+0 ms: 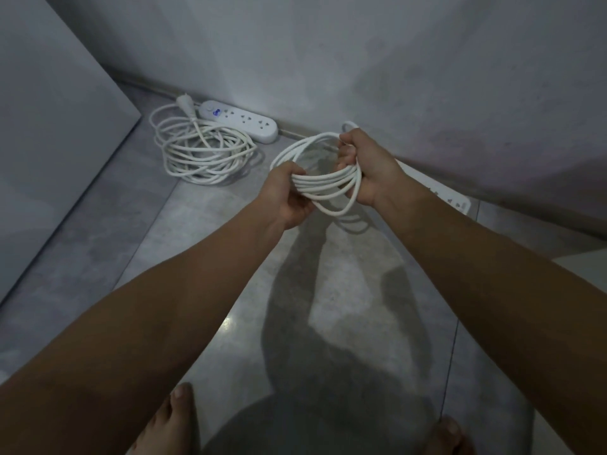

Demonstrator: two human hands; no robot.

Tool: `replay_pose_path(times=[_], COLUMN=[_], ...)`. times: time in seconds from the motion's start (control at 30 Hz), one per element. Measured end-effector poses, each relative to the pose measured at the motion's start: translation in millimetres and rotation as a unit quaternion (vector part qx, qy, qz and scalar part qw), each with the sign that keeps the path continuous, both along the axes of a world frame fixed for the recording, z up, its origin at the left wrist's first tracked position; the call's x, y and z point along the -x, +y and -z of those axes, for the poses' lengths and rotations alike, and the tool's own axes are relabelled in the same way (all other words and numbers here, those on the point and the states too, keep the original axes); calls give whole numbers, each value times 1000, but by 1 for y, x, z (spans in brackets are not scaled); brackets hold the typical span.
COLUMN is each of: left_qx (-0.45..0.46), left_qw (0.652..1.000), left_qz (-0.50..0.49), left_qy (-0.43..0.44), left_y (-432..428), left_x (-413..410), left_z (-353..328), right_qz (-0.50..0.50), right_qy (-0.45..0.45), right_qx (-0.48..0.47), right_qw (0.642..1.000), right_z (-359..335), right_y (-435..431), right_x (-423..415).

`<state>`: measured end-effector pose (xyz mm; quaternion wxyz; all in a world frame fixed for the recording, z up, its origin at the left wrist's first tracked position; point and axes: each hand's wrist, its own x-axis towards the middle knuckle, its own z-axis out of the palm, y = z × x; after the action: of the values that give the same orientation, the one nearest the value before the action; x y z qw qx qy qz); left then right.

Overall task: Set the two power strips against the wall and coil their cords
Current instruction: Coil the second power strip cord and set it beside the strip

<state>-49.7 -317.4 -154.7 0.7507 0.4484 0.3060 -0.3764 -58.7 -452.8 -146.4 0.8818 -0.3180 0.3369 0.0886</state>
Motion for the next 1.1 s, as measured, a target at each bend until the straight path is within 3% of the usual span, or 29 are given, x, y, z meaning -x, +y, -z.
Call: replay_pose_path(times=[0.17,0.27,0.4,0.53,0.67,0.87,1.1], left_qx=[-22,-37,-127,-152,-141,-92,-102], left_qw=[999,999,991,988,989,995,995], left_qz=[-41,-21,48,34,-37,-19,6], left_qy=[11,18,-12,-12,1,-16,-19], left_y=[-1,2,3,0,-4,2,11], left_x=[2,4,1,1,2,-6,-9], left_z=[-5,-7,1,12,21,20,27], right_qz=[-12,-35,-35,-16,2,27,39], right_qy=[34,42,48,45,51,67,65], right_qx=[56,95,124,178,195,197,347], right_qw=[998,994,991,983,980,978,935], right_z=[3,5,2,3,5,7,35], right_y=[7,9,8,15,23,24,25], right_x=[4,6,9,9,10,8,4])
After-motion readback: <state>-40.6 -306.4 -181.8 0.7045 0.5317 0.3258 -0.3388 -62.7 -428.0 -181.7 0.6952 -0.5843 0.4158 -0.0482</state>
